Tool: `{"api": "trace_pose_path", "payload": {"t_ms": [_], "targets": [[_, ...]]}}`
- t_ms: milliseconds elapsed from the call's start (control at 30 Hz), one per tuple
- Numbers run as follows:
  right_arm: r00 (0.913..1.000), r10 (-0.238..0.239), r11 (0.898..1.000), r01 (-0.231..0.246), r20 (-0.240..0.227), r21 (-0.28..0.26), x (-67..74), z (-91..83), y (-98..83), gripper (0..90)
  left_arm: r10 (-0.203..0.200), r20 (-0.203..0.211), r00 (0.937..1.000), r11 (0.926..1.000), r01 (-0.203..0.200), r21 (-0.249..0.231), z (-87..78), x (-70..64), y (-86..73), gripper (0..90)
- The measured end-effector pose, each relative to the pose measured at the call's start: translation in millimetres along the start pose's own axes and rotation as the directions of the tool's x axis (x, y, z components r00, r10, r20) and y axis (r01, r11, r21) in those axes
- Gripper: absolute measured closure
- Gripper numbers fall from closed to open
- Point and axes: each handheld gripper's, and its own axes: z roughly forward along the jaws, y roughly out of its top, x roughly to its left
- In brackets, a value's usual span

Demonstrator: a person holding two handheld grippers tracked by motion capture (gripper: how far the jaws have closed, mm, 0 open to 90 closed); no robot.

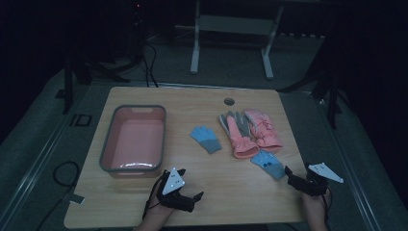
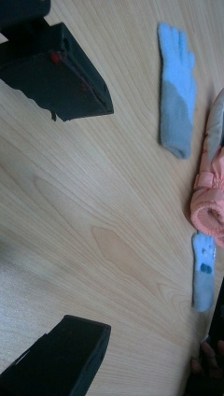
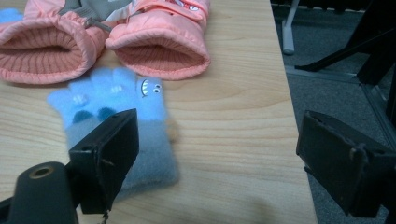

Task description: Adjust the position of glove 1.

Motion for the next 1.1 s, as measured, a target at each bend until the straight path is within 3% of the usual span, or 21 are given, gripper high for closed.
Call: {"api": "trace_pose_path", "payload": {"t_ms": [167,233,267,400,500,567,667,700,933,1100], "targets": [[0.9972,0.032,0.997,-0.027,-0.067,0.071,2.3,0.7,7.8,12.4,-0.002,0.002,1.0,1.0,0.002,-0.001,-0.1,0.3,0.0,0.0],[0.9966,0.03,0.996,-0.023,-0.077,0.088,3.1,1.2,10.4,12.1,-0.001,0.003,1.0,1.0,0.001,0.0,0.0,0.2,0.0,0.0],[0.9976,0.005,0.995,0.001,-0.069,0.098,5.0,-0.4,16.9,11.8,0.001,0.003,1.0,1.0,-0.001,0.001,0.0,0.0,0.0,0.0],[0.9951,0.019,0.996,-0.01,-0.097,0.088,6.6,-6.1,35.6,13.7,0.004,0.008,1.0,1.0,-0.004,0.004,0.1,-0.4,0.0,0.0],[0.9885,0.027,0.993,-0.009,-0.149,0.12,6.8,-7.5,46.3,14.2,0.004,0.01,0.9999,1.0,-0.004,0.004,-0.2,0.1,-0.1,0.0],[0.9895,0.004,0.993,0.013,-0.145,0.114,9.6,-9.3,54.8,15.6,0.001,0.015,0.9999,1.0,-0.001,0.006,0.0,0.4,0.0,0.0],[0.9857,0.004,0.993,0.016,-0.169,0.119,14.5,-9.9,66.6,13.4,0.005,0.019,0.9998,1.0,-0.005,0.008,0.2,0.0,0.0,0.0],[0.9807,-0.006,0.991,0.033,-0.196,0.132,19.4,-8.2,74.4,13.4,0.008,0.018,0.9998,0.9999,-0.008,0.01,0.2,-0.4,0.1,0.0],[0.9749,-0.058,0.987,0.089,-0.215,0.137,38.4,-3.6,93.7,11.9,0.007,0.019,0.9998,0.9999,-0.007,0.013,0.4,-0.4,0.1,0.0],[0.9612,-0.095,0.984,0.13,-0.259,0.12,56.4,0.3,112.0,11.4,0.009,0.018,0.9998,0.9999,-0.009,0.012,0.2,-0.5,0.1,0.0]]}}
